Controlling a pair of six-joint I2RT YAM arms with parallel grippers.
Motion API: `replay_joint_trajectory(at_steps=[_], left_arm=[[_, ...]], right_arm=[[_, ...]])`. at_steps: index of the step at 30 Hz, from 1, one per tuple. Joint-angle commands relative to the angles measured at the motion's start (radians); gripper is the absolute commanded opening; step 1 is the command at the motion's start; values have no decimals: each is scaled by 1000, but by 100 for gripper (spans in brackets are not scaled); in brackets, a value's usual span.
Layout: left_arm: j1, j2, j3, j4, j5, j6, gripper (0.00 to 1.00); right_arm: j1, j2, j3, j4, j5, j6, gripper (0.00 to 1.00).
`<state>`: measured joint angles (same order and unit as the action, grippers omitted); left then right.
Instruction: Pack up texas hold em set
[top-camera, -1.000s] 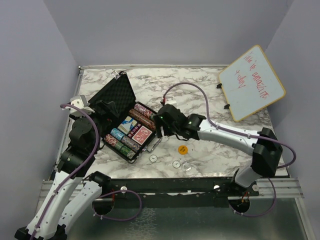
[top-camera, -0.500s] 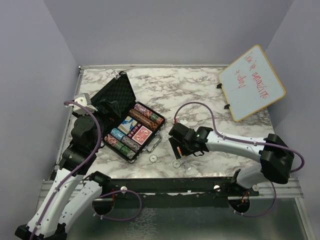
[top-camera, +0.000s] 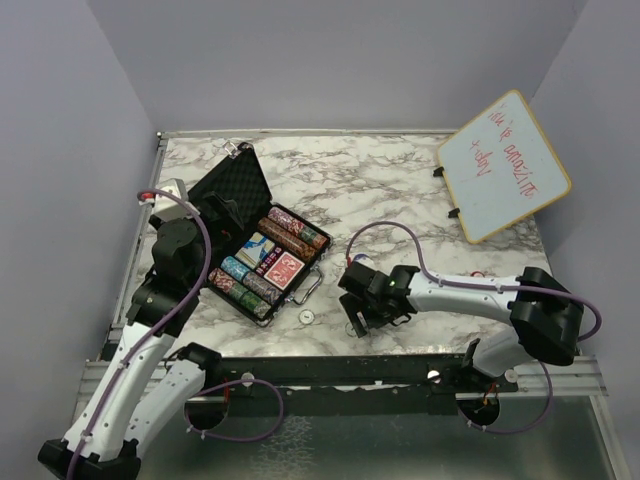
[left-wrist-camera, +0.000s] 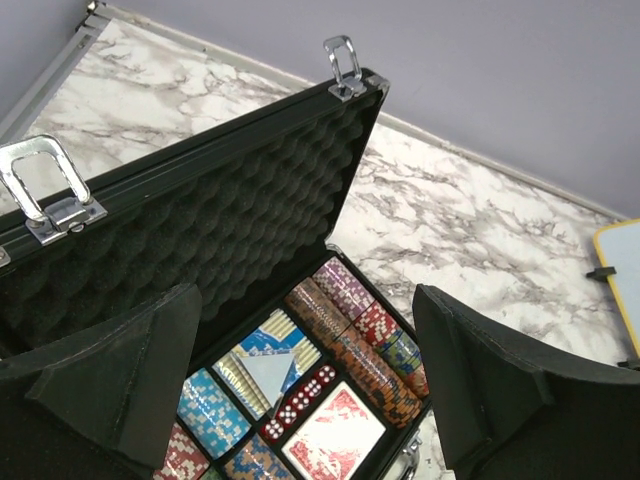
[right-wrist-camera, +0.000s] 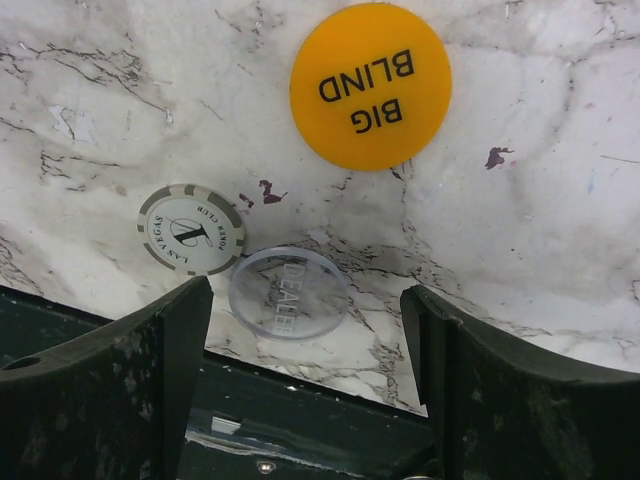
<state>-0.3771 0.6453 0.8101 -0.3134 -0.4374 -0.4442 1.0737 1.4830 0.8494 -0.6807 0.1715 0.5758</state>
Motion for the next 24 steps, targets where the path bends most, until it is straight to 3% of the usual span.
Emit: replay_joint_trajectory(at_steps=[1, 6, 14, 20, 24], left_arm=[[22, 19, -16, 12, 31, 10, 94], [34, 56, -20, 5, 35, 10, 94], [50, 100, -18, 5, 60, 7, 94], [50, 109, -9, -3, 78, 9, 94], [50, 77, -24, 15, 80, 6, 94]], right_arm=[[8, 20, -15, 23, -62, -16, 83], [8, 64, 11, -30, -62, -34, 82], [8, 55, -15, -46, -24, -29, 70], [8, 93, -6, -29, 10, 10, 43], [8, 68, 47, -73, 66, 53, 38]])
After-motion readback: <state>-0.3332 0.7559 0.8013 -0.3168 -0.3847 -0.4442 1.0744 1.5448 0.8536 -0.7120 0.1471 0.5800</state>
